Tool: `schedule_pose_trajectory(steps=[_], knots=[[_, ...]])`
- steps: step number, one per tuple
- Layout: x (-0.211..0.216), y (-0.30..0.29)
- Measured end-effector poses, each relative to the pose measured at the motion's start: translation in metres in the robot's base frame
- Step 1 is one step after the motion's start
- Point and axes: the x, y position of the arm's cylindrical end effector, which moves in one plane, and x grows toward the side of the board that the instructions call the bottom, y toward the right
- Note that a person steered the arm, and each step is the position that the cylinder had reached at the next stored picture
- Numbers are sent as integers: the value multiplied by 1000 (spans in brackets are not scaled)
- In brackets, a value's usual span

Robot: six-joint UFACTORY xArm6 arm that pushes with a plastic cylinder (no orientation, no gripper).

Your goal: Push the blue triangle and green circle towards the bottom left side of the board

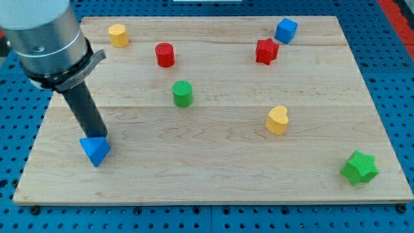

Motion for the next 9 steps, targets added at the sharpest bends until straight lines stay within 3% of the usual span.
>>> schedule_pose_trajectory(steps=[2, 4, 5, 7, 8, 9], knots=[[2, 56], [49, -6], [31, 16], [-85, 192], [-90, 210], [-91, 151]])
